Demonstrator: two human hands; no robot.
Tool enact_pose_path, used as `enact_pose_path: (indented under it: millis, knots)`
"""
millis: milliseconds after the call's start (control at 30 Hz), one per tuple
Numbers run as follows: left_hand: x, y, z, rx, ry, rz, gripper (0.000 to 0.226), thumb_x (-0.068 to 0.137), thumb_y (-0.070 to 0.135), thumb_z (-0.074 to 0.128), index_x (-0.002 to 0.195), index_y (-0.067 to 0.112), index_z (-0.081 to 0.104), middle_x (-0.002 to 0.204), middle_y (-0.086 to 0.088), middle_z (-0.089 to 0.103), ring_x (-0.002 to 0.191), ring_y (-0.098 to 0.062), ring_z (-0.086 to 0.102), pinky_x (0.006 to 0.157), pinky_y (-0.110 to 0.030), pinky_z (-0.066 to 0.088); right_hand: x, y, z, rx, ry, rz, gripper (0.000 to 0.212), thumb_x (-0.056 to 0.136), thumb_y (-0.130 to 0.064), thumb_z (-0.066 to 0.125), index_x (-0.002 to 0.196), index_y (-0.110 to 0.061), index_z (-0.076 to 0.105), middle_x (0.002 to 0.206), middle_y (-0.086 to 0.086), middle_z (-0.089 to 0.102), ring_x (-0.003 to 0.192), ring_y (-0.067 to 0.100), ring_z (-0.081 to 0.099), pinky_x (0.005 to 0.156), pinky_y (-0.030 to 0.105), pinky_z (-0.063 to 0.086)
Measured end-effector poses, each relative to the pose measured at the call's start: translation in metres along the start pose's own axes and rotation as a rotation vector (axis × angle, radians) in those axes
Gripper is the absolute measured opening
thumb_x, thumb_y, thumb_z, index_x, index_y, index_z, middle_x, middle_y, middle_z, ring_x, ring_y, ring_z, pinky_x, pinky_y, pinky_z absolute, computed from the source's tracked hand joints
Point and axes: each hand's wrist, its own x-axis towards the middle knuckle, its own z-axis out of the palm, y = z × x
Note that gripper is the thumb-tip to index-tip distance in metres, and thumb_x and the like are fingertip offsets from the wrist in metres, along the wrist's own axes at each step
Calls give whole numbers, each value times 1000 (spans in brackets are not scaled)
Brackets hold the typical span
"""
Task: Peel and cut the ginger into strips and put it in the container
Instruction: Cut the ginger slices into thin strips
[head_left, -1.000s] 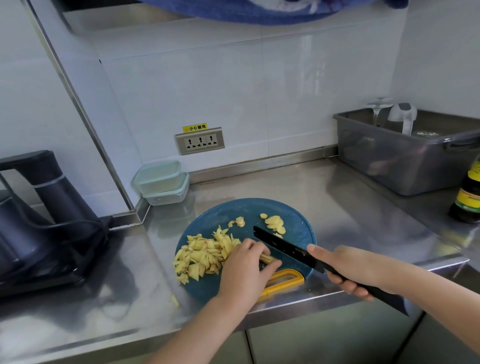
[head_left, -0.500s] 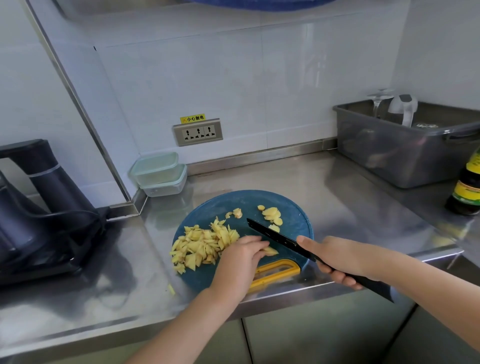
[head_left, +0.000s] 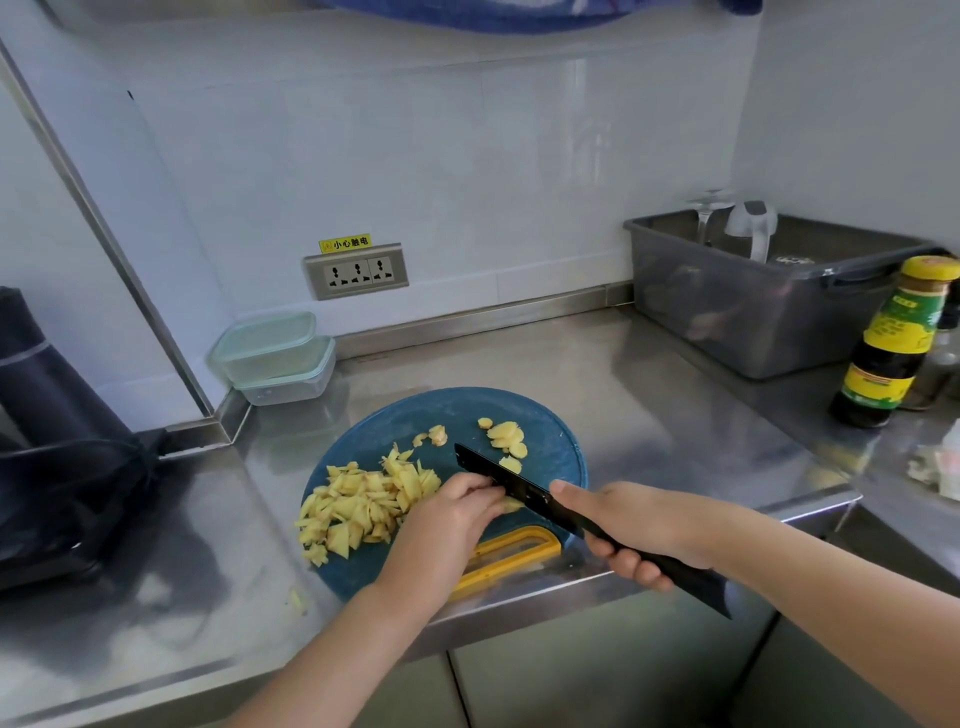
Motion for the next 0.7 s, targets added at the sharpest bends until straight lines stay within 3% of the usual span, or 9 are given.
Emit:
enact_pose_path:
  millis: [200, 333, 433, 600, 700]
  knots:
    - [4, -1, -7, 7, 16, -56, 13, 79, 26, 73, 90, 20, 71, 86, 11, 69, 69, -3, 64, 56, -24, 55, 2, -1, -4, -17, 8, 16, 62, 87, -76, 30, 62, -20, 40, 46, -6, 37, 37, 10, 31, 39, 20, 31]
    - [8, 2, -6, 46, -9, -43, 10, 76, 31, 74, 81, 23, 73, 83, 13, 68, 75, -2, 62, 62, -20, 53, 3, -2, -3, -36, 13, 32, 62, 86, -77, 28, 63, -20, 39, 46, -6, 37, 38, 10, 31, 40, 21, 31]
    - [9, 4, -3, 25, -21, -68, 13, 79, 31, 72, 89, 23, 73, 90, 14, 67, 80, -2, 62, 68, -19, 51, 4, -2, -3, -35, 15, 33, 62, 86, -77, 28, 64, -20, 39, 46, -6, 37, 38, 10, 31, 40, 21, 31]
    - [16, 10, 1, -180, -22, -383, 16, 73, 31, 78, 83, 26, 68, 89, 17, 59, 82, 1, 55, 71, -14, 43, 3, -3, -2, -42, 22, 38, 62, 87, -76, 28, 64, -19, 39, 46, -6, 36, 38, 10, 31, 40, 21, 31]
    - [19, 9, -1, -345, -55, -546, 15, 70, 30, 81, 80, 29, 70, 87, 16, 65, 81, 3, 57, 68, -10, 40, 3, -3, -1, -44, 21, 43, 62, 87, -76, 28, 64, -19, 38, 45, -6, 36, 37, 10, 30, 40, 21, 32]
